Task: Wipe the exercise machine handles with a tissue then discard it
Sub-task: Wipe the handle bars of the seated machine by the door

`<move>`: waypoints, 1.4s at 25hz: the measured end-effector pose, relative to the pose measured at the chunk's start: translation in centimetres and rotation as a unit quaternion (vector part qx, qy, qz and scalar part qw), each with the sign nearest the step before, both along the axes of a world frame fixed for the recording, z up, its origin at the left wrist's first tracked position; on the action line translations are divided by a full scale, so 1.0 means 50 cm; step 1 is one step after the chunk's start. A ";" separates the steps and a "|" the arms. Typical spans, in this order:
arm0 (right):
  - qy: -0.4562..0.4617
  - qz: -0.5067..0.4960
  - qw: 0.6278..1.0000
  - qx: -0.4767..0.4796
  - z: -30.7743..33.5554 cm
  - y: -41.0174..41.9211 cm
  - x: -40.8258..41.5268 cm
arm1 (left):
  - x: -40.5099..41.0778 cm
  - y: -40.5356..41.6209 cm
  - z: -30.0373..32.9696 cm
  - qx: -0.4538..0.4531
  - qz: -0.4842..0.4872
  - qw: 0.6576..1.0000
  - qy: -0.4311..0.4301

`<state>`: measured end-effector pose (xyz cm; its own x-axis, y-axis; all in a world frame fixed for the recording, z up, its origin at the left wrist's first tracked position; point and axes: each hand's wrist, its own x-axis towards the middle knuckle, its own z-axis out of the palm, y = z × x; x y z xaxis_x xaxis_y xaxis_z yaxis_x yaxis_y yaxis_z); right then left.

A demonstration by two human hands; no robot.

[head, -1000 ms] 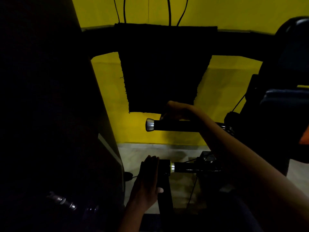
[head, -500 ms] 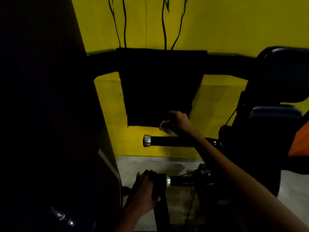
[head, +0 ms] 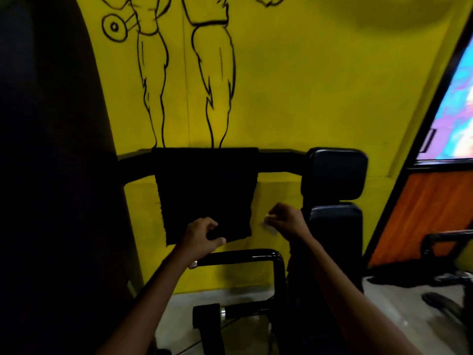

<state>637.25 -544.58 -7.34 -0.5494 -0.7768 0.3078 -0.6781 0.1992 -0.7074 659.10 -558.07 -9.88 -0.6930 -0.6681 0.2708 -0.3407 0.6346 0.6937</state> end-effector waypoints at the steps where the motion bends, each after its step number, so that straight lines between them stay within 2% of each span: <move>1: 0.000 -0.008 1.000 -0.001 0.011 0.022 0.003 | -0.008 0.007 0.014 0.003 0.000 1.000 0.002; 4: 0.017 -0.027 0.999 0.008 0.048 0.087 0.013 | -0.035 0.048 0.048 -0.012 -0.014 1.000 0.003; 9: 0.074 -0.133 0.988 -0.011 0.108 0.208 0.021 | -0.089 0.111 0.103 -0.020 -0.066 0.998 0.001; 14: 0.101 -0.224 0.969 -0.023 0.137 0.373 0.014 | -0.170 0.206 0.137 0.013 -0.154 0.988 -0.012; 17: 0.101 -0.295 0.950 -0.027 0.143 0.515 0.019 | -0.230 0.308 0.148 0.009 -0.239 0.971 -0.011; 22: 0.096 -0.440 0.893 -0.003 0.148 0.789 0.076 | -0.304 0.544 0.170 -0.032 -0.371 0.928 -0.001; 26: 0.098 -0.544 0.833 0.021 0.168 1.014 0.162 | -0.323 0.765 0.185 -0.039 -0.471 0.881 0.010; 33: 0.109 -0.649 0.752 0.040 0.197 1.276 0.317 | -0.296 1.071 0.213 -0.051 -0.581 0.812 0.004; 35: 0.108 -0.667 0.736 0.042 0.194 1.339 0.358 | -0.272 1.142 0.216 -0.063 -0.591 0.804 0.011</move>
